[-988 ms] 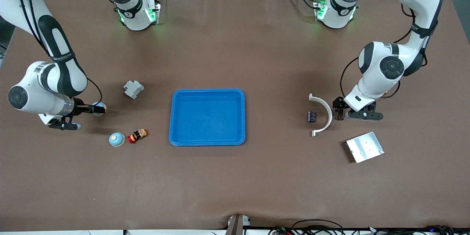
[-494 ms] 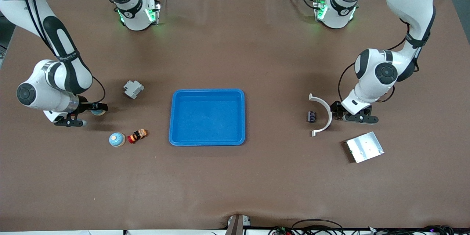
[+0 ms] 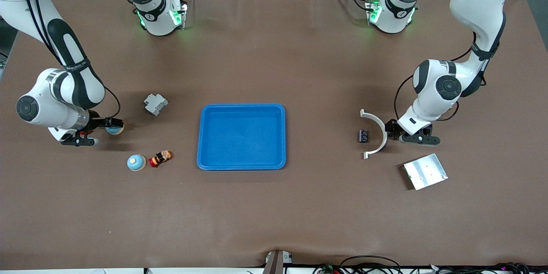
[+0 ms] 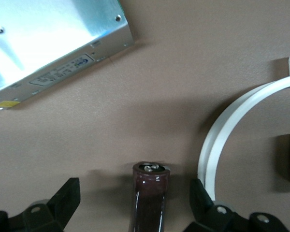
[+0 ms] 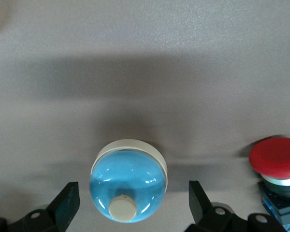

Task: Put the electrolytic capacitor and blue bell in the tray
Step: 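Grasp the blue bell with the right gripper while the left gripper grasps the capacitor, then carry the bell into the tray while the left gripper lifts the capacitor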

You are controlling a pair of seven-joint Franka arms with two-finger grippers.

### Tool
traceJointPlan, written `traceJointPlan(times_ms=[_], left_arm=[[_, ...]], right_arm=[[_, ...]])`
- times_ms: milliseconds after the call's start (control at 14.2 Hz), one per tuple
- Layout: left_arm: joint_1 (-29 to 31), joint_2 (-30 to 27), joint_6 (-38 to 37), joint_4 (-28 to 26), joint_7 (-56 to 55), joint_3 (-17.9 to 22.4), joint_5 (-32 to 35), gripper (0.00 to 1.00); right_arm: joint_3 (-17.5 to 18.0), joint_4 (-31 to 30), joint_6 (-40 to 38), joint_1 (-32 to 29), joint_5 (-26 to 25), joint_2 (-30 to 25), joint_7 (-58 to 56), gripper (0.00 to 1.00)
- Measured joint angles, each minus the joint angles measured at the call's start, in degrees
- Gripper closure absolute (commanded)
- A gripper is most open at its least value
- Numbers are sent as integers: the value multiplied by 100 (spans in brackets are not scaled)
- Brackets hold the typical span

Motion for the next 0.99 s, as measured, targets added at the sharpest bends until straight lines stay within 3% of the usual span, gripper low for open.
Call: traceJointPlan(times_ms=[141,423,494,846,917,988], left_arm=[[6,51,69,0,0,2,0,0],[33,61,79,-3,0,9,0,0],[34,62,79,-16,0,9,0,0],[50,62,79,-83,0,11,17,2],[60,62,79,-95,0,11,17,34],[68,62,81,-107,0,11,18,87]], right_arm=[[5,-2,3,0,0,20,0,2],[22,-1,4,0,1,33,1,45],[24,-1,4,0,2,33,2,51],[26,47,-18,0,4,1,2,63],[31,94,-95,0,6,1,2,65],[50,179,-269,1,24,-1,2,65]])
